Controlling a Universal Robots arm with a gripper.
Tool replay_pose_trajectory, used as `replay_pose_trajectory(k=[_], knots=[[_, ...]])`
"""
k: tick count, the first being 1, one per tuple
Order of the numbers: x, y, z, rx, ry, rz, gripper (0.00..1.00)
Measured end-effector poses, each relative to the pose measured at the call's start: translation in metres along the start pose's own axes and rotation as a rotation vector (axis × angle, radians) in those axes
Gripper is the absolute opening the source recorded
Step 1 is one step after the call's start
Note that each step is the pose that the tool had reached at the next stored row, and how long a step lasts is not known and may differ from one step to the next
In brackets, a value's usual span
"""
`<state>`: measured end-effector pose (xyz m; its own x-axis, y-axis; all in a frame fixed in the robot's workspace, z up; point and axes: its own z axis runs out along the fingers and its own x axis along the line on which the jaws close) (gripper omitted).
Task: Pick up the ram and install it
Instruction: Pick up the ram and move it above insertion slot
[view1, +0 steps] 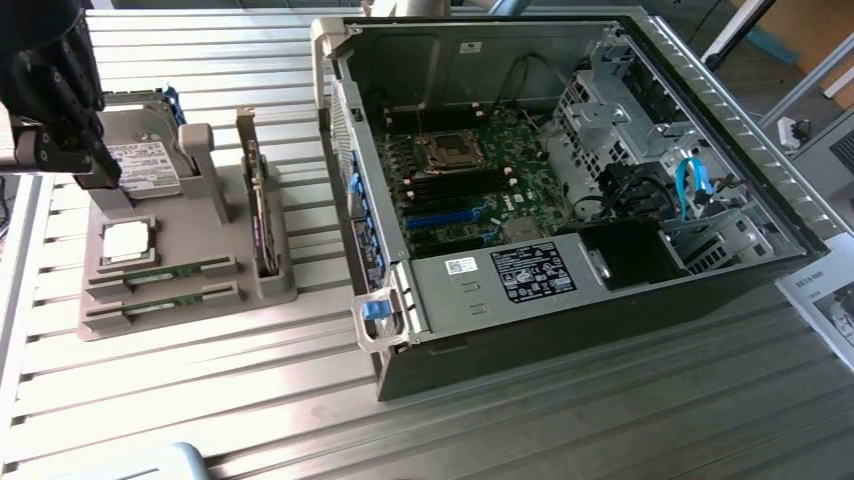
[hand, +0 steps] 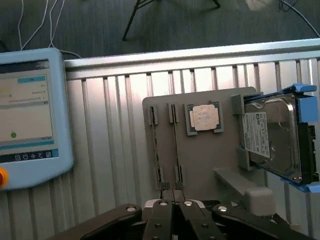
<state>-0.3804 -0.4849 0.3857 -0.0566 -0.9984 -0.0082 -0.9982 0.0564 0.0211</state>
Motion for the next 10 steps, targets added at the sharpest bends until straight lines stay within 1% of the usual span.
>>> replay_pose_trajectory(k=[1, 3, 8, 9, 10], knots=[[0.0000, 0.0000, 0.0002, -0.0003, 0.0008, -0.036, 0.11], [0.0000, 0.0000, 0.0003, -0.0005, 0.0014, -0.058, 0.11], [0.0000, 0.0000, 0.0003, -0.0005, 0.0014, -0.059, 0.11], [0.0000, 0.0000, 0.0003, -0.0004, 0.0013, -0.059, 0.17], [0.0000, 0.0000, 0.0003, -0.0005, 0.0013, -0.059, 0.17]])
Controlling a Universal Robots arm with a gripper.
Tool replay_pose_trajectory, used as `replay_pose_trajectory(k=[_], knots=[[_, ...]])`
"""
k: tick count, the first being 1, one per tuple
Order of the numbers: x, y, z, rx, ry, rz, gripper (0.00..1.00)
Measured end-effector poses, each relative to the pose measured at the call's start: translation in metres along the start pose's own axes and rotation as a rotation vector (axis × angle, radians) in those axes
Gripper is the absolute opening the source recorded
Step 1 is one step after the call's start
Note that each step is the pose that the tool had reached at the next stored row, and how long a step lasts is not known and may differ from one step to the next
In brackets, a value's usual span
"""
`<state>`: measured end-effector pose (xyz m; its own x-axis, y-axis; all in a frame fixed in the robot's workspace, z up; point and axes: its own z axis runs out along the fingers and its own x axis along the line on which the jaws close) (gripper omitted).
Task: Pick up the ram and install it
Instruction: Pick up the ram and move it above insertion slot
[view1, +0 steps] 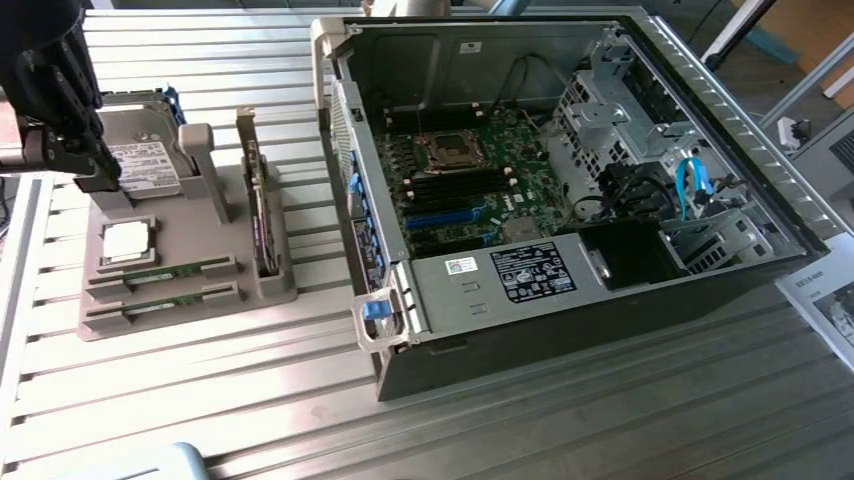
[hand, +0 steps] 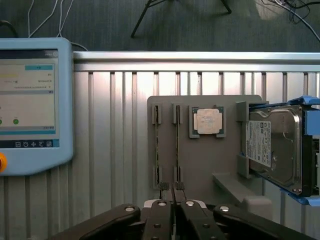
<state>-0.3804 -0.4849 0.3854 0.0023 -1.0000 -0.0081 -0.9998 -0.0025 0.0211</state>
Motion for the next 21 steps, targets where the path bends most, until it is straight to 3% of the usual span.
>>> replay_pose_trajectory(k=[1, 2, 6, 21], knots=[[0.000, 0.0000, 0.0000, 0.0000, 0.0000, 0.000, 0.17], [0.000, 0.0000, 0.0000, 0.0000, 0.0000, 0.000, 0.30], [0.000, -0.0001, 0.0012, 0.0001, 0.0000, 0.000, 0.30], [0.002, -0.0010, 0.0465, -0.0008, 0.0000, -0.005, 0.30]])
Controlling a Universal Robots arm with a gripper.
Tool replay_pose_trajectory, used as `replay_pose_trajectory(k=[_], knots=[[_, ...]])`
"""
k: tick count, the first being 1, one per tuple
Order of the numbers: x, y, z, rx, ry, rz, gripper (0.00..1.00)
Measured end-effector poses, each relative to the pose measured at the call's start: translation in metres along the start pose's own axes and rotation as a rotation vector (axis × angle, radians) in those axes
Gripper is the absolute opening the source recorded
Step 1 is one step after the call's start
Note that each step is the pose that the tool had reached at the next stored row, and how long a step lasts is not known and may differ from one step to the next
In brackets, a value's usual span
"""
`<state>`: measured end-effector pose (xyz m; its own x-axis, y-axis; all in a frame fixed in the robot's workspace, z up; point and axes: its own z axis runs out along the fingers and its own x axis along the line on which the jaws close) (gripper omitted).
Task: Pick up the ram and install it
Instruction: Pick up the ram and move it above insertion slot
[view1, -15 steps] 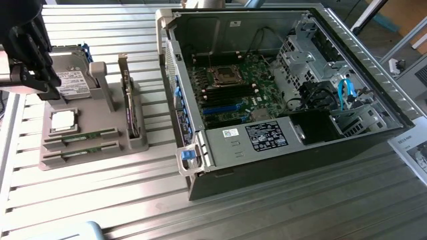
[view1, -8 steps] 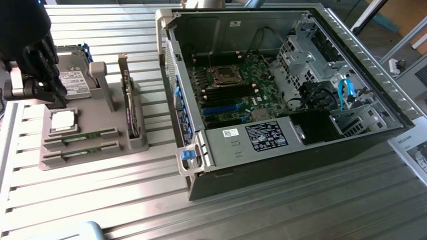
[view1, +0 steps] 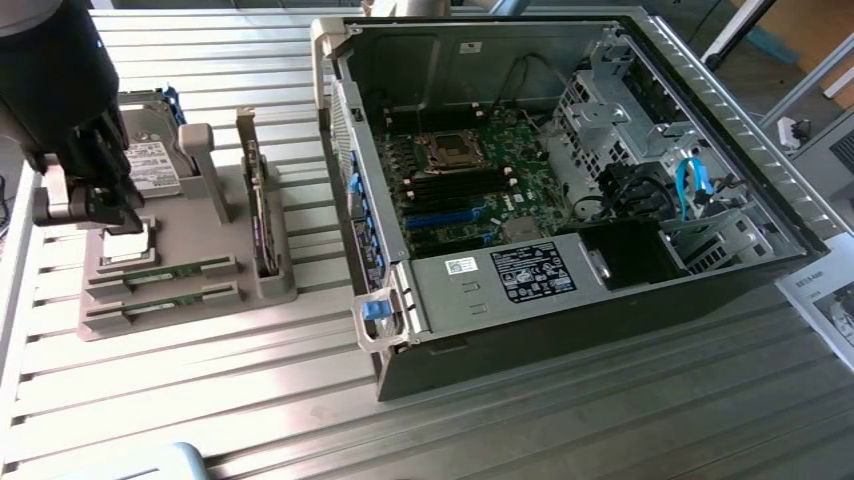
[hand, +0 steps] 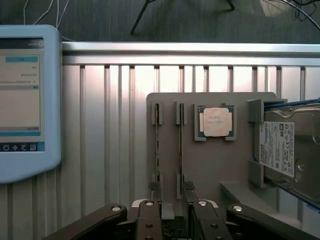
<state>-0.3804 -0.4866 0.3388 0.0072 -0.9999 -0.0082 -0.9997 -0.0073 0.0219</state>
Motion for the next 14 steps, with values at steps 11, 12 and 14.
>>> replay_pose_trajectory(k=[11, 12, 14], knots=[[0.007, -0.0005, 0.0270, -0.0004, 0.0001, -0.005, 0.30], [0.008, -0.0006, 0.0288, -0.0004, 0.0001, -0.005, 0.30], [0.008, -0.0007, 0.0334, -0.0006, 0.0002, -0.006, 0.30]])
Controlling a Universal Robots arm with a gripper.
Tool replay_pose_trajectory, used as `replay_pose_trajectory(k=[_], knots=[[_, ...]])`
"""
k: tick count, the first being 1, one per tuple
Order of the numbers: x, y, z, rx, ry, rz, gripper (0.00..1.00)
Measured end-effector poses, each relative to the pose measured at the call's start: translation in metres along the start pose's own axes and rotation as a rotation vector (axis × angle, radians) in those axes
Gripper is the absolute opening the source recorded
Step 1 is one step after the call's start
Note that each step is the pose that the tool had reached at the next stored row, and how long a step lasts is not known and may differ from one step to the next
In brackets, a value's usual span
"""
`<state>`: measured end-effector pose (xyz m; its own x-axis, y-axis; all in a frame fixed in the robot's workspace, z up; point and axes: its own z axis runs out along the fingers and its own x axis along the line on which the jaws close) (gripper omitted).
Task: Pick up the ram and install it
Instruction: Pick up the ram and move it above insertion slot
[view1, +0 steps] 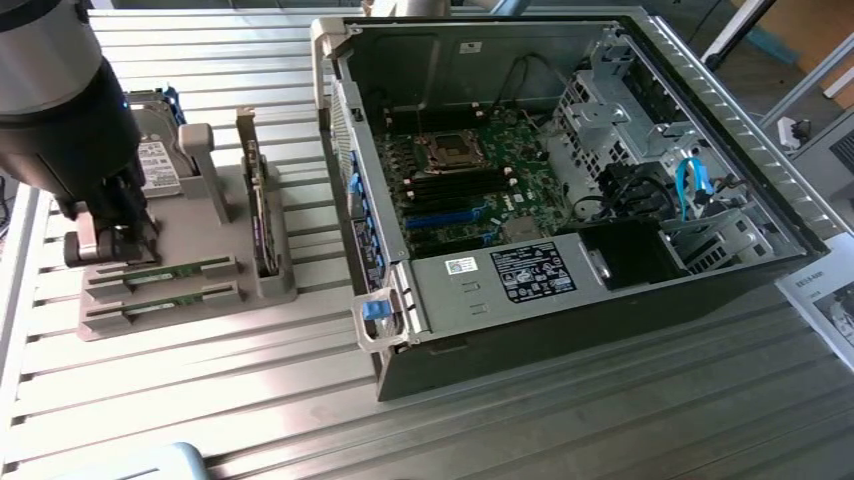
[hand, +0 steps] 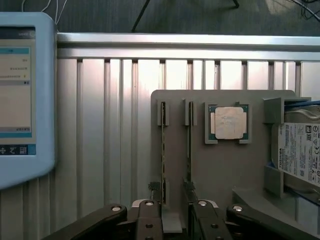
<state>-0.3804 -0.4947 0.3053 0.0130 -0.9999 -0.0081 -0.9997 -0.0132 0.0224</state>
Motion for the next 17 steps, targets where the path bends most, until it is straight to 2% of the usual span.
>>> replay_pose_trajectory(k=[2, 6, 8, 17], knots=[[0.002, -0.0002, 0.0091, 0.0000, -0.0001, -0.002, 0.30], [0.003, -0.0003, 0.0164, -0.0002, 0.0000, -0.003, 0.30], [0.004, -0.0005, 0.0244, -0.0003, 0.0001, -0.004, 0.30], [0.007, -0.0008, 0.0409, -0.0007, 0.0001, -0.007, 0.30]])
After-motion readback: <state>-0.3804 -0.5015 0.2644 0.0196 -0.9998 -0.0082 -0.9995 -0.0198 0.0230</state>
